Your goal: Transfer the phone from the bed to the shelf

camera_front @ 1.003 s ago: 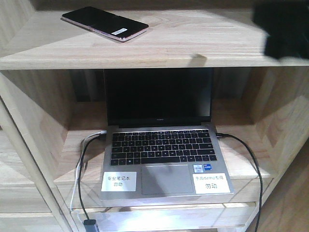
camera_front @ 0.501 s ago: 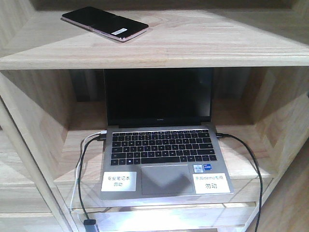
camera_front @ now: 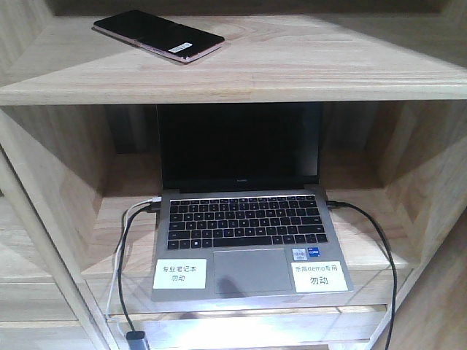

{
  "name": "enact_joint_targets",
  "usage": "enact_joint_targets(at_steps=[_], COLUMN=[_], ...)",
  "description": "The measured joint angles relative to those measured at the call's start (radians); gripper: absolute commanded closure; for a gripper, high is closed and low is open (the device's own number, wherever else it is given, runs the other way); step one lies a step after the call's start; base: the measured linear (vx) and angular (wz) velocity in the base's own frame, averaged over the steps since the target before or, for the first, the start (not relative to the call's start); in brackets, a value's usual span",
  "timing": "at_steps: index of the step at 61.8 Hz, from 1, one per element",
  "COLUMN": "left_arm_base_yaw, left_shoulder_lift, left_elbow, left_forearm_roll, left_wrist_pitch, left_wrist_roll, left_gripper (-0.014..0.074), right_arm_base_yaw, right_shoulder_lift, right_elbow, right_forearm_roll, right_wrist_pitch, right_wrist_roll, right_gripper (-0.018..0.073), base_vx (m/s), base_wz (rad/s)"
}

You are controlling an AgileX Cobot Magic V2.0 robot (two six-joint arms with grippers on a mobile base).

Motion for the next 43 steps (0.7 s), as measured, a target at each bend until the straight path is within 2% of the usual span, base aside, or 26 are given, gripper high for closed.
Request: enact_joint_targets(at_steps=[43], left_arm_base_yaw=[0.000], left_shoulder_lift=[0.000], left_elbow=[0.000], left_forearm_roll=[0.000], left_wrist_pitch=[0.000], left_wrist_roll=[0.000], left_gripper=[0.0596], right_arm_base_yaw=[0.000], right_shoulder_lift=[0.000], right_elbow=[0.000], right_forearm_roll=[0.000], right_wrist_pitch=[0.007], right_wrist_roll=[0.003], right_gripper=[0.0564], base_vx=[0.00], base_wz=[0.00])
